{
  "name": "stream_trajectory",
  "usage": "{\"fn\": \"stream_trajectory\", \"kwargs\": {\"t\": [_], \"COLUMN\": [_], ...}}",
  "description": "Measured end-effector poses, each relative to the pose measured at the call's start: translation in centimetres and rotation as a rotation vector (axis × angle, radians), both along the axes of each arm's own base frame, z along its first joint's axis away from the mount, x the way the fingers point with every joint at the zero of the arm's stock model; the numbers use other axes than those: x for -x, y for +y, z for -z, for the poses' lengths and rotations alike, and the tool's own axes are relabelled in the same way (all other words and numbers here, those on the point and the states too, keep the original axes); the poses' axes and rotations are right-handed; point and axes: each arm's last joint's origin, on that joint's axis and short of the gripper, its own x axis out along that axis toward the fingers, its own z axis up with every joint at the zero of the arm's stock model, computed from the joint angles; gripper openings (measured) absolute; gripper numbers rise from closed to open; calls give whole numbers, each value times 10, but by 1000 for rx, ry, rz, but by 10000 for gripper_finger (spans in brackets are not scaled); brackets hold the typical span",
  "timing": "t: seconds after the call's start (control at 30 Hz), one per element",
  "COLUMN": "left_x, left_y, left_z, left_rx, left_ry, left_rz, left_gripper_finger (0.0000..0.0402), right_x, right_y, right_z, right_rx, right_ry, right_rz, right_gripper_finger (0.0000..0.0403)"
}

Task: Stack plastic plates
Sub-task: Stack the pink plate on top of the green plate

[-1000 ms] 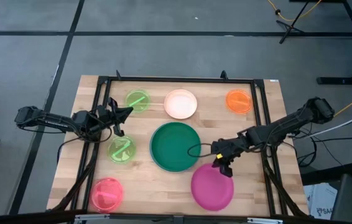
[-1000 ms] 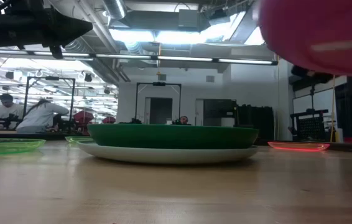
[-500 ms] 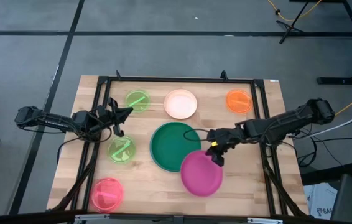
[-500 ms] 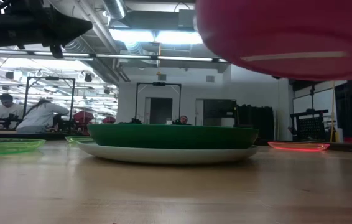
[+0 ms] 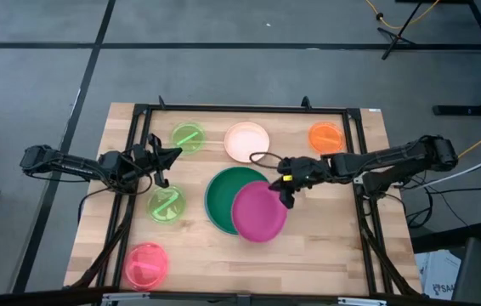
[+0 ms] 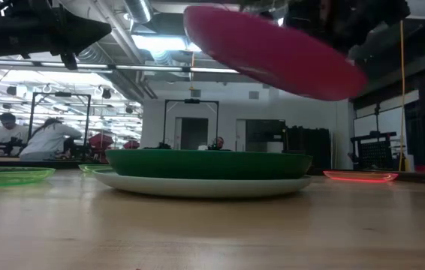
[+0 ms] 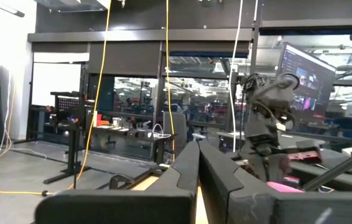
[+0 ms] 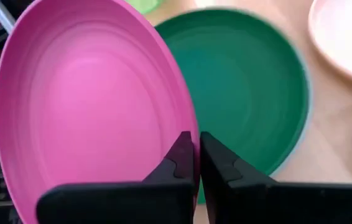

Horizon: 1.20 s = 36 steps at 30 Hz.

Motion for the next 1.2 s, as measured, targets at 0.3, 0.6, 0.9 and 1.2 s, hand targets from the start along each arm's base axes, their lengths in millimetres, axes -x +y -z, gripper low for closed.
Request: {"fn": "stream_trajectory", "kwargs": {"t": [0.3, 0.6, 0.9, 1.2], "left_x": [0, 0, 0, 0], "left_y": [0, 0, 1, 1], "left_z": [0, 0, 0, 0], "left_rx": [-1, 3, 5, 6], "left_ry": [0, 0, 1, 0], "left_rz": [-1, -15, -18, -18], "left_gripper_finger": [4, 4, 4, 4], "right_x": [-12, -35, -46, -55], "right_y": [-24, -39, -44, -44], "right_z": [1, 25, 52, 76], "right_rx": [24, 32, 63, 62], "right_ry": [-69, -79, -10, 49], "right_rz": [68, 87, 93, 91], "right_gripper_finger": [3, 3, 3, 3]}}
